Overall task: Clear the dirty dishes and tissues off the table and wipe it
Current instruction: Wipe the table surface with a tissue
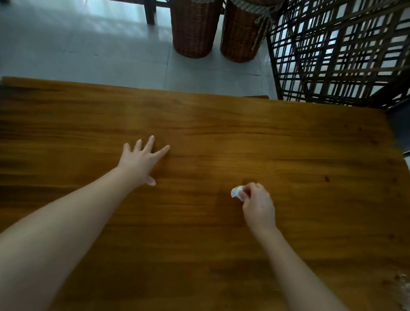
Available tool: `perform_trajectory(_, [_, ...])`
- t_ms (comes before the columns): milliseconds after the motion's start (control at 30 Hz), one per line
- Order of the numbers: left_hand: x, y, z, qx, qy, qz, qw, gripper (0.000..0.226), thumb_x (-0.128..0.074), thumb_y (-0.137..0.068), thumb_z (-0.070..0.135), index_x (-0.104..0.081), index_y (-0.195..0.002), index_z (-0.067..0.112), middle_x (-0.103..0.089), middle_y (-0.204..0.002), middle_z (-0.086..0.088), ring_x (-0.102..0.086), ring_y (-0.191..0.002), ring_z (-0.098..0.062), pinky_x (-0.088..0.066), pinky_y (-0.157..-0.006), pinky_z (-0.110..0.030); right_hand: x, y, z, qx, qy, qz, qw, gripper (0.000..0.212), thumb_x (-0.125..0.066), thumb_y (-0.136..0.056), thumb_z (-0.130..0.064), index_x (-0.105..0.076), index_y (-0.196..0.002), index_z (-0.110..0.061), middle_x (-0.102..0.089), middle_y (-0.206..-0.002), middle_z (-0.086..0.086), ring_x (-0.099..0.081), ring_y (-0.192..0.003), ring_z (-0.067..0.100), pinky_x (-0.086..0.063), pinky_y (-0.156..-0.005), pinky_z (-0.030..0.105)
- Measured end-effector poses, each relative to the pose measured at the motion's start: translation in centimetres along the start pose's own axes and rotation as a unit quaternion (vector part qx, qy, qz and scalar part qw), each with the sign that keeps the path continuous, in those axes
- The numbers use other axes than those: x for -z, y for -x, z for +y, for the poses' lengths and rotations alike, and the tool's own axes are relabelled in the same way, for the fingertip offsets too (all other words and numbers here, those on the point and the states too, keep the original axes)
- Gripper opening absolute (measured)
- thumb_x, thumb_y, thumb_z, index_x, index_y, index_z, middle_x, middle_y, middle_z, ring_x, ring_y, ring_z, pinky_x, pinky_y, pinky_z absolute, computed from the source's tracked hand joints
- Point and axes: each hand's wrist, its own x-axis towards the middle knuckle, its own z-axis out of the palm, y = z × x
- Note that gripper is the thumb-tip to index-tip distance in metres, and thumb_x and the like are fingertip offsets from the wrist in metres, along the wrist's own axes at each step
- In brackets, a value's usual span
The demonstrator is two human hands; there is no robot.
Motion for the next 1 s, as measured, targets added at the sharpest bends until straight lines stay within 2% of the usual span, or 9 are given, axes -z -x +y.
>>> perform_trajectory(100, [-0.3,1.8,1.2,-0.030,0.046,0.012,0.998,0.103,-0.067,-0.087,0.037,0.014,-0.151,0.038,0.013,-0.161,-0.011,-0.003,-0.148,-0.037,-0.015,-0.115,-0.057,0.6,2.4,0.3,0.000,0.009,-0.018,1.000,0.011,-0.055,-0.094,-0.021,-0.064,-0.099,-0.015,-0.057,-0.092,-0.006,-0.054,-0.081,0.009,-0.049,-0.069,0.025])
perform_trajectory(233, [-1.8,4.2,2.9,-0.062,0.124,0.023,0.990,0.087,-0.057,-0.095,0.039,0.008,-0.152,0.040,0.009,-0.162,-0.010,-0.006,-0.148,-0.036,-0.017,-0.115,-0.056,2.0,4.5,0.8,-0.022,0.007,-0.007,1.000,0.013,-0.055,-0.094,-0.017,-0.066,-0.101,-0.015,-0.062,-0.099,-0.002,-0.057,-0.086,0.011,-0.053,-0.073,0.028])
perform_trajectory(400, [-3.7,7.4,4.3,-0.067,0.167,0.022,0.983,0.078,-0.050,-0.099,0.038,0.007,-0.152,0.041,0.009,-0.162,-0.009,-0.005,-0.148,-0.035,-0.017,-0.115,-0.055,3.8,6.4,1.9,-0.033,0.004,-0.008,0.999,0.012,-0.055,-0.094,-0.016,-0.066,-0.098,-0.015,-0.062,-0.098,-0.002,-0.057,-0.085,0.011,-0.053,-0.071,0.029])
perform_trajectory(633, [-4.5,11.0,6.9,-0.043,0.179,0.021,0.983,0.079,-0.049,-0.098,0.041,0.008,-0.152,0.040,0.007,-0.162,-0.009,-0.005,-0.148,-0.034,-0.015,-0.115,-0.055,6.3,8.1,4.4,-0.028,-0.002,0.005,1.000,0.009,-0.058,-0.093,-0.015,-0.067,-0.094,-0.016,-0.063,-0.096,-0.002,-0.058,-0.081,0.011,-0.055,-0.070,0.032])
perform_trajectory(733, [-4.6,12.4,8.8,-0.035,0.177,0.027,0.983,0.078,-0.049,-0.098,0.043,0.007,-0.152,0.040,0.005,-0.162,-0.009,-0.007,-0.148,-0.034,-0.016,-0.115,-0.055,7.6,8.9,6.4,-0.031,-0.008,0.014,0.999,0.011,-0.058,-0.093,-0.015,-0.068,-0.097,-0.016,-0.063,-0.097,-0.003,-0.058,-0.081,0.011,-0.054,-0.068,0.029])
perform_trajectory(833, [-5.0,14.0,11.5,-0.033,0.184,0.025,0.982,0.079,-0.049,-0.098,0.042,0.008,-0.152,0.038,0.004,-0.162,-0.009,-0.006,-0.148,-0.035,-0.015,-0.115,-0.056,8.9,10.6,9.2,-0.039,-0.011,0.013,0.999,0.013,-0.057,-0.094,-0.017,-0.069,-0.099,-0.016,-0.063,-0.099,-0.002,-0.058,-0.083,0.012,-0.055,-0.071,0.033])
perform_trajectory(1000, [-5.9,16.2,17.6,-0.053,0.181,0.034,0.982,0.082,-0.048,-0.096,0.051,0.010,-0.152,0.037,0.003,-0.162,-0.010,-0.007,-0.148,-0.035,-0.016,-0.114,-0.058,10.7,14.1,14.8,-0.044,-0.013,0.022,0.999,0.014,-0.057,-0.094,-0.018,-0.069,-0.101,-0.017,-0.063,-0.099,-0.004,-0.056,-0.079,0.009,-0.049,-0.064,0.024])
